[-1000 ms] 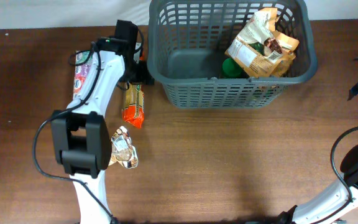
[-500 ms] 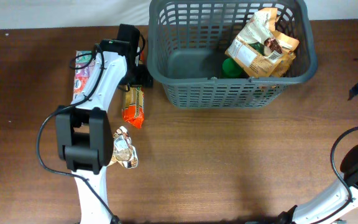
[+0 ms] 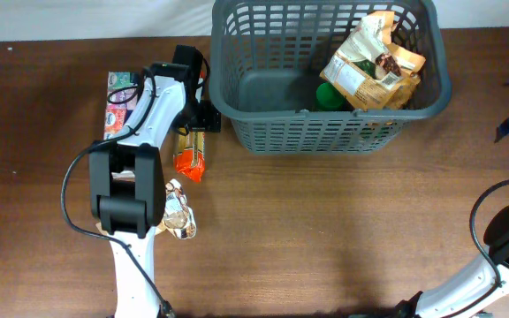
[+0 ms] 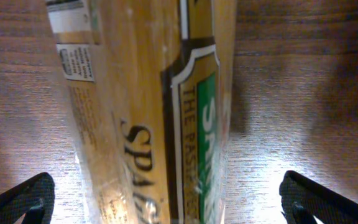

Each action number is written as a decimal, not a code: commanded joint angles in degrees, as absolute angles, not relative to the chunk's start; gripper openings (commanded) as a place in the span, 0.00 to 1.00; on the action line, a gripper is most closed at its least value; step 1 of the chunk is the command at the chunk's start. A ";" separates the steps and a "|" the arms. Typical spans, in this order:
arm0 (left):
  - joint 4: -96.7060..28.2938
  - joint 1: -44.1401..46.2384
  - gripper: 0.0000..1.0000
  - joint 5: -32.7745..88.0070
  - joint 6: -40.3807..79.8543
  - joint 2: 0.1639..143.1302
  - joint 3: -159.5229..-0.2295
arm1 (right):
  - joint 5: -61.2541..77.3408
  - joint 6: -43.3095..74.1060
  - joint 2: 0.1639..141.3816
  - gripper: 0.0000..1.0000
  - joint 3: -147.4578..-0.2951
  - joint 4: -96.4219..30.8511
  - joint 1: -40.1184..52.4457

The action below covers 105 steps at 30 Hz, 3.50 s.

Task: Pack container
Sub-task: 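Close the left gripper on the spaghetti package, then lift the spaghetti package and lower it into the basket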

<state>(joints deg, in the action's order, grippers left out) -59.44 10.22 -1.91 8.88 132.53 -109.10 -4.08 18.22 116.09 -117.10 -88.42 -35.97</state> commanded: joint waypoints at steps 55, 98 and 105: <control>-60.47 1.93 0.02 -0.84 17.19 125.64 -123.22 | -4.56 18.94 115.87 0.99 -116.77 -88.44 -36.03; -35.81 28.29 0.02 18.92 -6.94 121.43 -142.50 | -4.56 18.94 115.87 0.99 -116.77 -88.44 -36.03; -36.32 29.26 0.02 18.87 -6.96 127.46 -142.47 | -4.56 18.94 115.87 0.99 -116.77 -88.44 -36.03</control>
